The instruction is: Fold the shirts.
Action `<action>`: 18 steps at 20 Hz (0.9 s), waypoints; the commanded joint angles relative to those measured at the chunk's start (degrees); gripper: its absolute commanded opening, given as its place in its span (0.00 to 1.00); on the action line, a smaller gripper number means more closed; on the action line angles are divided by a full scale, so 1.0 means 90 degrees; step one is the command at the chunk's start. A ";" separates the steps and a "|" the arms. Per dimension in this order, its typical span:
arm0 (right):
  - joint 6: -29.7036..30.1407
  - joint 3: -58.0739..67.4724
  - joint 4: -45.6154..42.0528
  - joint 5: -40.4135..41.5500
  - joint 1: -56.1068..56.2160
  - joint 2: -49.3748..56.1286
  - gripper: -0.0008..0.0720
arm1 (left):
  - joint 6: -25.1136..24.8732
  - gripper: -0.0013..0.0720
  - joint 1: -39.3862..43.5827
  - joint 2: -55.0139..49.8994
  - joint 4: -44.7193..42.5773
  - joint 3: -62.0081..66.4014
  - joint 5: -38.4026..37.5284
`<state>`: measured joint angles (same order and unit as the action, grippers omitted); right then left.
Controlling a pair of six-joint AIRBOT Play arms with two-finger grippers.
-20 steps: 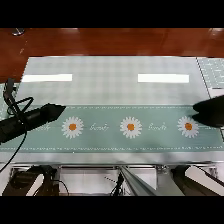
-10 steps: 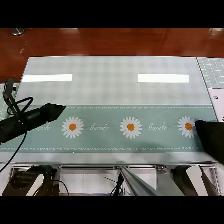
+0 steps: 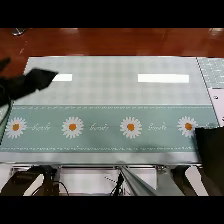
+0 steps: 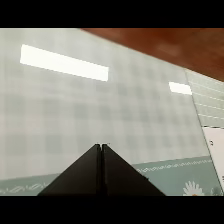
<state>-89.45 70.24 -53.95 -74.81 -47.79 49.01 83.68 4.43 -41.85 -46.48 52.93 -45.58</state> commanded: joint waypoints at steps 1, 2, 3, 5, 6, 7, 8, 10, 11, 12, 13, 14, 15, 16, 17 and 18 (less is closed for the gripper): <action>0.0964 0.0136 0.0838 0.1530 0.2973 0.0495 0.04 | -0.1078 0.05 0.0350 -0.1661 0.0087 0.2278 -0.1037; 0.0930 0.0136 -0.0087 0.1630 0.4039 0.0702 0.04 | -0.1319 0.05 0.0539 -0.2074 -0.0143 0.2693 -0.1263; 0.0571 0.0126 -0.1260 0.1603 0.4886 0.0947 0.04 | -0.1105 0.05 0.0724 -0.2404 -0.0585 0.2849 -0.1384; -0.0852 0.0049 -0.3594 0.1234 0.6040 0.1586 0.04 | -0.0398 0.05 0.1035 -0.2871 -0.1683 0.2613 -0.1552; -0.1129 0.0036 -0.4316 0.0879 0.6309 0.1940 0.04 | -0.0141 0.05 0.1141 -0.3045 -0.2098 0.2368 -0.1554; -0.1273 0.0036 -0.4607 0.0597 0.6404 0.2244 0.04 | 0.0058 0.05 0.1163 -0.3206 -0.2273 0.2132 -0.1559; -0.1265 0.0036 -0.4682 0.0359 0.6394 0.2516 0.04 | 0.0061 0.05 0.1120 -0.3330 -0.2278 0.1989 -0.1564; -0.1270 0.0036 -0.4631 0.0024 0.6317 0.2885 0.04 | 0.0049 0.05 0.1003 -0.3446 -0.2276 0.1936 -0.1639; -0.1273 0.0036 -0.4643 -0.0058 0.6309 0.2973 0.04 | 0.0046 0.05 0.0962 -0.3449 -0.2278 0.1936 -0.1632; -0.1273 0.0036 -0.4677 -0.0027 0.6309 0.3019 0.04 | 0.0049 0.05 0.0920 -0.3446 -0.2268 0.1936 -0.1637; -0.1273 0.0039 -0.4677 -0.0036 0.6309 0.3021 0.04 | 0.0046 0.05 0.0925 -0.3449 -0.2271 0.1936 -0.1634; -0.1270 0.0039 -0.4677 -0.0075 0.6309 0.3021 0.04 | 0.0046 0.05 0.0928 -0.3451 -0.2271 0.1936 -0.1608; -0.1270 0.0039 -0.4675 -0.0070 0.6309 0.3021 0.04 | 0.0046 0.05 0.0928 -0.3453 -0.2271 0.1936 -0.1610; -0.1270 0.0039 -0.4677 -0.0070 0.6309 0.3021 0.04 | 0.0046 0.05 0.0928 -0.3453 -0.2271 0.1936 -0.1608; -0.1268 0.0039 -0.4685 -0.0070 0.6309 0.3021 0.04 | 0.0046 0.05 0.0928 -0.3456 -0.2271 0.1936 -0.1608; -0.1270 0.0039 -0.4685 -0.0073 0.6309 0.3021 0.04 | 0.0046 0.05 0.0928 -0.3463 -0.2271 0.1936 -0.1608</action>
<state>-100.47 70.59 -94.98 -74.74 8.71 75.66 83.88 12.84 -72.69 -66.46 70.43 -59.88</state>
